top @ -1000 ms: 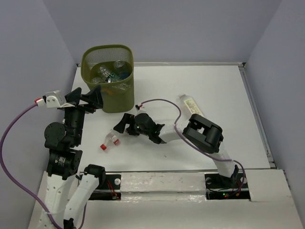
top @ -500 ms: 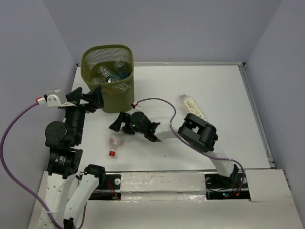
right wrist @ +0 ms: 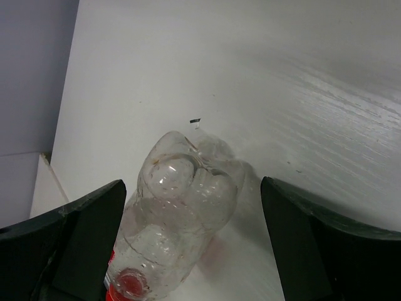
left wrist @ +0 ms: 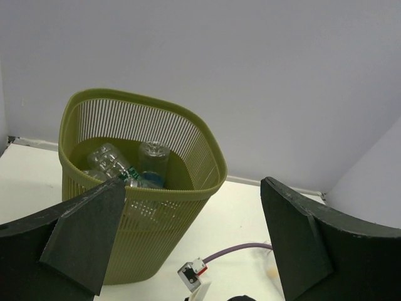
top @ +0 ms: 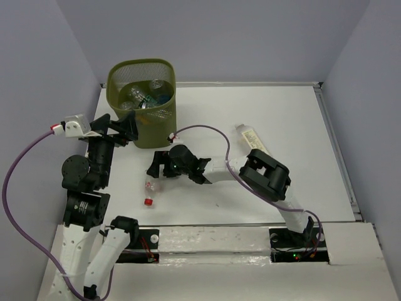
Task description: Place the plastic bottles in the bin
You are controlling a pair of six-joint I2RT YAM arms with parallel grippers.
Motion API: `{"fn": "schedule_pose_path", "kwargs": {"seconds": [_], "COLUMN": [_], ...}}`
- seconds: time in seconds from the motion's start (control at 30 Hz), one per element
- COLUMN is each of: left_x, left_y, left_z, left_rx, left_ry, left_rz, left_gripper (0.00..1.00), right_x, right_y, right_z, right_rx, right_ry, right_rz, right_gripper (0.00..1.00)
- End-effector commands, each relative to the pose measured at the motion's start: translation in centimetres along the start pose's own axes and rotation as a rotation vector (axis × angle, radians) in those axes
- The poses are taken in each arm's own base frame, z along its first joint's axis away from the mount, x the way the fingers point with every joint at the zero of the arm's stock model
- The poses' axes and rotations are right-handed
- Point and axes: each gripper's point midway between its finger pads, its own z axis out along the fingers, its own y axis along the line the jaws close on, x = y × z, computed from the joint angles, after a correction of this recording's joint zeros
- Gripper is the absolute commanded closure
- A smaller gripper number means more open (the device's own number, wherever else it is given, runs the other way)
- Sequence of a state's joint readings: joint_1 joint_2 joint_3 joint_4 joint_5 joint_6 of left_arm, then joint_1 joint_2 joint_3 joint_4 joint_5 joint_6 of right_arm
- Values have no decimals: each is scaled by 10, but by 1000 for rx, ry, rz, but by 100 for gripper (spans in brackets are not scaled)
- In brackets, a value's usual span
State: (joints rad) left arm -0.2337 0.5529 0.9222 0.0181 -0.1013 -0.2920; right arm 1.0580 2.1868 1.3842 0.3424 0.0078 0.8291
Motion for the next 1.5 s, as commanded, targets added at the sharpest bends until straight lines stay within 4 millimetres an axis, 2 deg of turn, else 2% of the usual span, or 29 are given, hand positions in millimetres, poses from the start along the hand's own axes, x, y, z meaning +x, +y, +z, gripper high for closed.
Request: {"fn": "schedule_pose_path", "kwargs": {"seconds": [0.0,0.1,0.2,0.23,0.3,0.33,0.37,0.43,0.57,0.6,0.63,0.67,0.8,0.83,0.9,0.93,1.0,1.03,1.07,1.1,1.13,1.17,1.2,1.27,1.3,1.37,1.4,1.43,1.47], "left_x": [-5,-4,-5,-6,-6,-7,-7,-8,-11,-12,-13,-14,-15,-15,-16,-16,-18,-18,-18,-18,-19,-19,-19,-18,-17,-17,-15,-14,-13], "left_y": [-4,-4,-4,-4,-5,-5,-5,-6,-7,-6,-6,-6,-6,-5,-2,-2,-1,-1,-2,-2,-3,-3,-5,-7,-8,-10,-11,-13,-13], "left_z": [4,5,4,4,3,3,2,2,0,-1,-1,-3,-4,-4,-4,-4,-5,-5,-5,-6,-6,-6,-7,-7,-6,-6,-6,-5,-5], "left_rx": [20,20,20,22,24,26,27,28,32,29,28,29,27,24,7,4,0,2,5,6,12,12,19,32,36,44,49,60,59], "left_ry": [-28,-24,-28,-28,-29,-32,-33,-37,-42,-48,-50,-55,-60,-60,-67,-66,-73,-72,-72,-74,-76,-78,-77,-73,-70,-69,-63,-56,-54], "left_rz": [-7,-4,-5,-6,-4,-6,-7,-7,-9,-10,-9,-10,-12,-16,-25,-28,-31,-34,-36,-39,-39,-40,-43,-44,-49,-53,-55,-59,-62], "left_gripper": [1,1,1,1,1,1,1,1,1,1,1,1,1,1,1,1,1,1,1,1,1,1,1,1,1,1,1,1,1], "right_x": [33,34,25,28,11,-11,-14,-53,-118,-151,-168,-204,-274,-300,-336,-356,-379,-384,-402,-411,-413,-409,-422,-419,-415,-411,-416,-412,-411], "right_y": [-5,4,5,-1,1,12,13,41,77,97,107,125,147,165,170,184,188,172,194,191,195,178,189,190,185,178,186,171,175], "right_z": [5,8,4,-2,-9,-21,-30,-59,-108,-135,-149,-175,-212,-229,-242,-242,-236,-204,-217,-210,-202,-166,-176,-158,-143,-135,-154,-147,-156], "right_rx": [-2,-36,-24,-11,-19,-43,-52,-111,-126,-125,-125,-115,-65,-74,-41,-58,-46,-6,-33,-26,-42,-41,-63,-96,-100,-84,-86,-60,-68], "right_ry": [137,156,113,112,56,7,-13,-116,-321,-427,-481,-586,-777,-856,-953,-1000,-1038,-1011,-1060,-1063,-1062,-1014,-1045,-1019,-998,-971,-992,-954,-952], "right_rz": [-46,-32,-18,-18,-21,-25,-39,-103,-282,-356,-391,-459,-604,-619,-691,-714,-745,-777,-781,-790,-789,-804,-799,-795,-806,-806,-800,-805,-806], "right_gripper": [5,11,39,55,64,67,69,70,70,70,71,71,73,73,74,75,75,75,75,75,75,75,75,72,50,10,4,1,1]}}
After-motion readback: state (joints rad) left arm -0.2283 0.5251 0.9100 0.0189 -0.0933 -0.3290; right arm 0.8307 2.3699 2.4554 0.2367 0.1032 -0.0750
